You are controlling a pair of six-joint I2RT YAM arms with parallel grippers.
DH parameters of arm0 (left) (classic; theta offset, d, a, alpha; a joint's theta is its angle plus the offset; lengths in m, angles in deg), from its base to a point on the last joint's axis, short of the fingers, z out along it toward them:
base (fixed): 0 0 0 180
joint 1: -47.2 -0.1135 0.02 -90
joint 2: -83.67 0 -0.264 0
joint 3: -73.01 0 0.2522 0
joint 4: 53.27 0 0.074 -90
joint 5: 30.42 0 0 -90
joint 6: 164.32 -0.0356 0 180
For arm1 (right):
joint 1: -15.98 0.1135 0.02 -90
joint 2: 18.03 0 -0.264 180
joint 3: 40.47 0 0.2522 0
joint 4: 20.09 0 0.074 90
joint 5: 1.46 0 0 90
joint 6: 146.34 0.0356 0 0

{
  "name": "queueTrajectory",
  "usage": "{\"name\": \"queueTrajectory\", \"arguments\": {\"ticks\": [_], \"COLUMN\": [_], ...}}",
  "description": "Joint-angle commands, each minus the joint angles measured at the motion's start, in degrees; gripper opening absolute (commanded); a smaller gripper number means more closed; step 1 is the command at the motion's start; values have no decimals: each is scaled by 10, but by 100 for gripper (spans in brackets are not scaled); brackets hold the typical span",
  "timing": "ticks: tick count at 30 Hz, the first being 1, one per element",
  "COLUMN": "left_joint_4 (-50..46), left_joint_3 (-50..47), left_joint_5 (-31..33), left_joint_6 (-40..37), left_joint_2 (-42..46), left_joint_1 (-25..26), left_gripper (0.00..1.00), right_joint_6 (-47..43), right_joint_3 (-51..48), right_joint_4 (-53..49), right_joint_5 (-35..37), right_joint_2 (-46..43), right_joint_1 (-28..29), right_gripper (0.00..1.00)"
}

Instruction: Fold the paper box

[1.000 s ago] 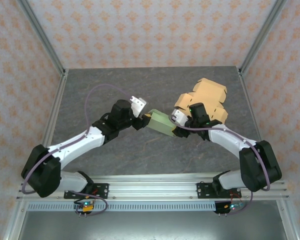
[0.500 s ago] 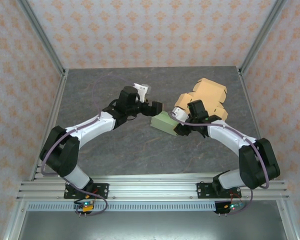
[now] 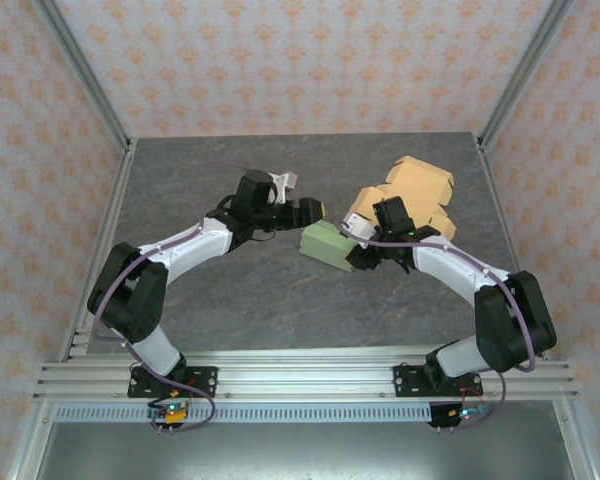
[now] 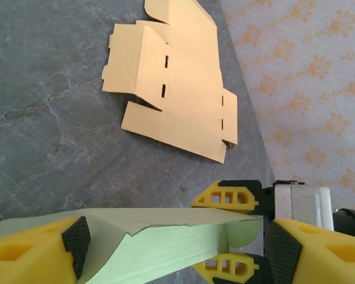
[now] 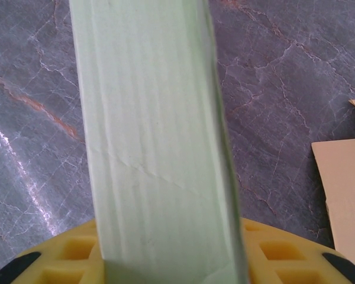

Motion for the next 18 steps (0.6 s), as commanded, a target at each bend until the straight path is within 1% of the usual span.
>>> {"name": "queueTrajectory", "arguments": {"ticks": [1, 8, 11, 14, 18], "left_joint_4": [26, 39, 7, -52, -85], "left_joint_3": [-11, -2, 12, 32, 50], "left_joint_5": [-31, -44, -34, -10, -3], "left_joint_6": [32, 54, 35, -4, -12], "left_joint_2": [16, 5, 10, 17, 20], "left_joint_1": [4, 19, 24, 26, 28], "left_gripper": [80, 79, 80, 82, 83], "right_joint_6": [-2, 0, -1, -3, -5], "right_joint_3": [8, 8, 8, 9, 10], "right_joint_4": [-29, -29, -31, -31, -32], "right_joint_5": [-6, -3, 2, 5, 2], "right_joint_2": [14, 17, 17, 20, 21], "right_joint_1": [2, 2, 3, 4, 4], "right_gripper": [40, 39, 39, 39, 39]}}
